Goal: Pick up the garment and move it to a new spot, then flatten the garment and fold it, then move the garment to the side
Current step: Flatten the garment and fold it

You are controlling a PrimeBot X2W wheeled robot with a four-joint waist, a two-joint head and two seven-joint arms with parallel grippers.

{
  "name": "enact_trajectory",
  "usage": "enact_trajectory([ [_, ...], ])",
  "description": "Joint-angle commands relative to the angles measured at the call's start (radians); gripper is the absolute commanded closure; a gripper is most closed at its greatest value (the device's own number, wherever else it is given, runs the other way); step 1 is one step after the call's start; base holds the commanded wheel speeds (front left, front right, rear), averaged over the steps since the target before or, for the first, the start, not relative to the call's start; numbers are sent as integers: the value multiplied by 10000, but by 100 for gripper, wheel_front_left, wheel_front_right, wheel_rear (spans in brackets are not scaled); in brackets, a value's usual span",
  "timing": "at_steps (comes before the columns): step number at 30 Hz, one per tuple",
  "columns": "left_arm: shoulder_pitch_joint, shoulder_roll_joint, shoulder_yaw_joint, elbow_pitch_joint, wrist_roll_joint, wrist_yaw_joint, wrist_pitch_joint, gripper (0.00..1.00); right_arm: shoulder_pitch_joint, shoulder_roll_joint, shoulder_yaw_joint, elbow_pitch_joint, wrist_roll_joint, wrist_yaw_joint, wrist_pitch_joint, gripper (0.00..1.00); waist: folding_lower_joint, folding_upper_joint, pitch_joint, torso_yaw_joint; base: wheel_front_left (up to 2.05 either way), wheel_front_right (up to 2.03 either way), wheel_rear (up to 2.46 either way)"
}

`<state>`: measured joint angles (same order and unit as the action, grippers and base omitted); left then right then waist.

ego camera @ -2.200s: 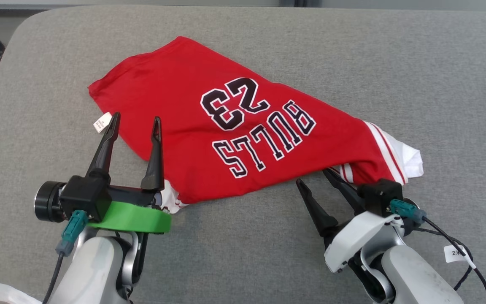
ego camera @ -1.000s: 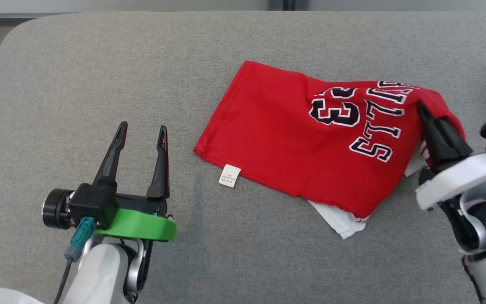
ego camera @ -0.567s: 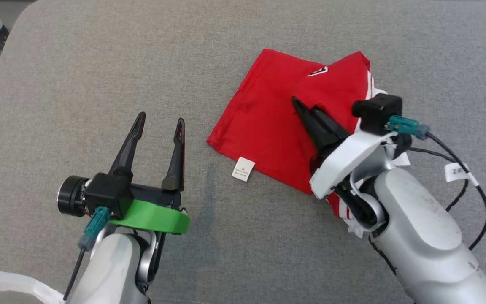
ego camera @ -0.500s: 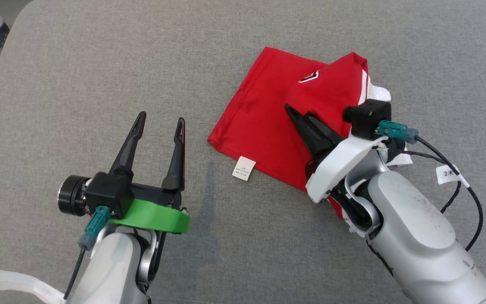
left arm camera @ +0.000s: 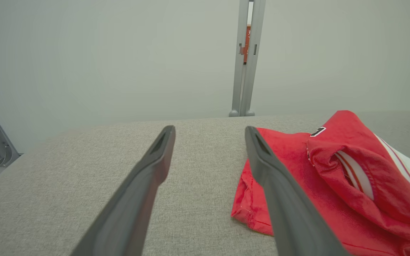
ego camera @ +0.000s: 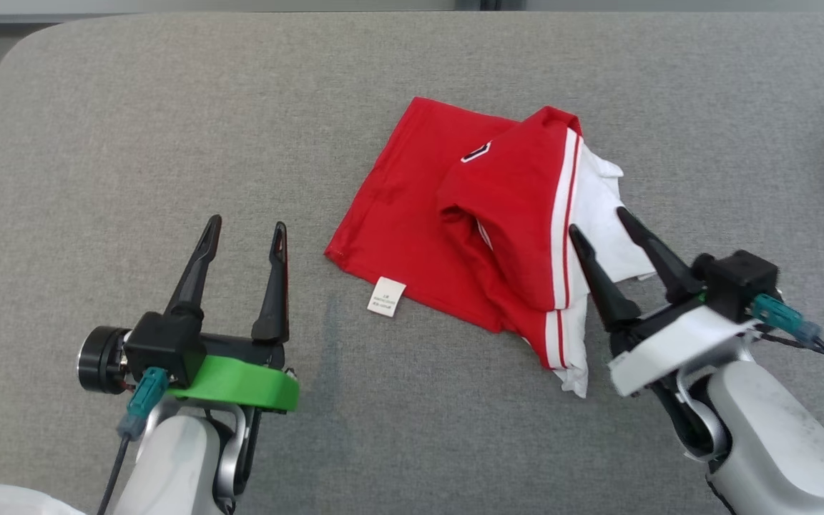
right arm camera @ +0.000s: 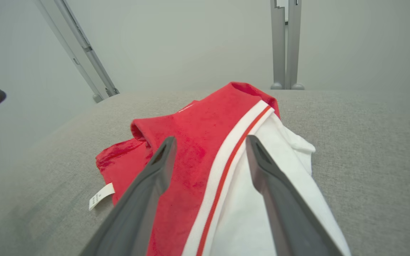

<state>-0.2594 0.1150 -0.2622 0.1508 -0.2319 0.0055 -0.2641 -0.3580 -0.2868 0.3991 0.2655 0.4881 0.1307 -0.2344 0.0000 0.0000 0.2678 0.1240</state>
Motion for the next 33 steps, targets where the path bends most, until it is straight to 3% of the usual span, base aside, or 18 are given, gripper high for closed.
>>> enact_trajectory([
  [1,183,120,108,-24,39,94,-1,0,413,-44,-478,-399,-247,0,-109,0,0,0,-281,-368,0,0,0],
  [7,574,330,390,-33,-15,326,1,0,1868,284,-2717,-2109,-1198,0,-51,0,0,0,-541,-810,0,0,0],
  [15,1089,591,443,-150,-27,468,137,0,3412,862,-4195,-3569,-2032,0,712,0,0,0,-972,-1091,0,0,0],
  [23,1320,734,408,-413,-94,545,306,0,3947,1271,-4513,-4342,-2284,0,1128,0,0,0,-994,-1191,0,0,0],
  [33,1279,744,294,-551,-166,565,380,0,3923,1168,-4169,-4274,-2287,0,1409,0,0,0,-947,-1120,0,0,0],
])
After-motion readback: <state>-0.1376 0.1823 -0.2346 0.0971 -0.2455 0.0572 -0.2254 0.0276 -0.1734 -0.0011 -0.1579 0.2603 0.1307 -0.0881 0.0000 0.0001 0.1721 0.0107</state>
